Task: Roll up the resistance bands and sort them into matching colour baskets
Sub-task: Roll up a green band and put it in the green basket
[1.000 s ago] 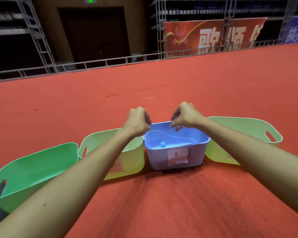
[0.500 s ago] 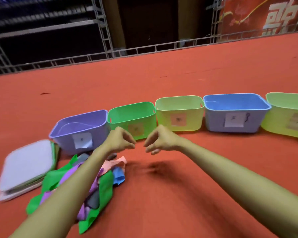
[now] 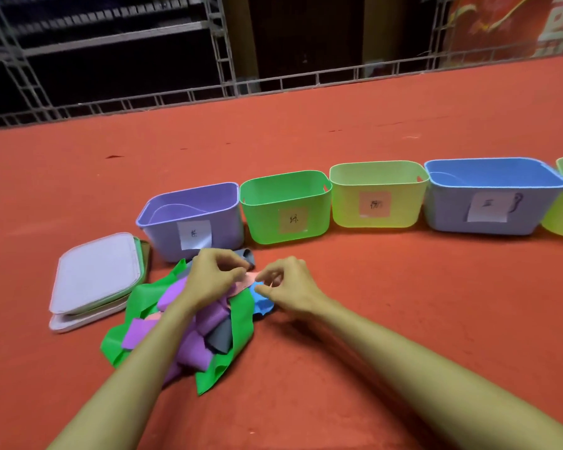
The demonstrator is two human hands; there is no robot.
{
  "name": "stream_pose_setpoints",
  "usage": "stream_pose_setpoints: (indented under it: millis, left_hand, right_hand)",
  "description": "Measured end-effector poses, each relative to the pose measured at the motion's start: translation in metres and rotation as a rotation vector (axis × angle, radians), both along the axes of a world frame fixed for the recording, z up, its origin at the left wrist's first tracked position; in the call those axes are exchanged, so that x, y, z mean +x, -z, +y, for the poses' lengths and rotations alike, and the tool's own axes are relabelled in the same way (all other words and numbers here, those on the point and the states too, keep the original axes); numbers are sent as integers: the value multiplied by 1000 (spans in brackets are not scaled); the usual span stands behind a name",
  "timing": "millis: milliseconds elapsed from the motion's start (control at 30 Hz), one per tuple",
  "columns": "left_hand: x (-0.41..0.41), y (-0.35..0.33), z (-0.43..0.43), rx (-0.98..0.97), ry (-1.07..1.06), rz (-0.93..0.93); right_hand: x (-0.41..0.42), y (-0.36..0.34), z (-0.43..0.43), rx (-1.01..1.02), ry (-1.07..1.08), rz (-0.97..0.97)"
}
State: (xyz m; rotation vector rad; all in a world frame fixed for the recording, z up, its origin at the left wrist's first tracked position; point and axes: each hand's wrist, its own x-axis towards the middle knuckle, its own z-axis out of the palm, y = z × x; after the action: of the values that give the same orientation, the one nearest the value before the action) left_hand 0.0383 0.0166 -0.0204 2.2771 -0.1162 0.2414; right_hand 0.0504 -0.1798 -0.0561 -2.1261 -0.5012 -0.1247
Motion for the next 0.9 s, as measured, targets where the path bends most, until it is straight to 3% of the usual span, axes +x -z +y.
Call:
stream_pose_setpoints:
  millis: [100,233,367,533,733,900]
  left_hand:
    - [2,0,12,-88,-12,-18]
    - [-4,13,23,-72,-18,3]
    - [-14,9,27,-186,132,133]
    - [-20,-13,31,56,343,280]
    - [-4,-18,33,431,115,109]
    - [2,-21,28,398,29,169]
  right_hand:
    - [-13,-8,16,0,-66,-28]
    - [-25,3,38,-214,-42,-13]
    - [-23,-16,31,-167,-81,88]
    - [2,-63,6,-45,-135,253]
    - [18,-122,-26,175,-28,226]
    - [20,-171,-67,293,-1,123]
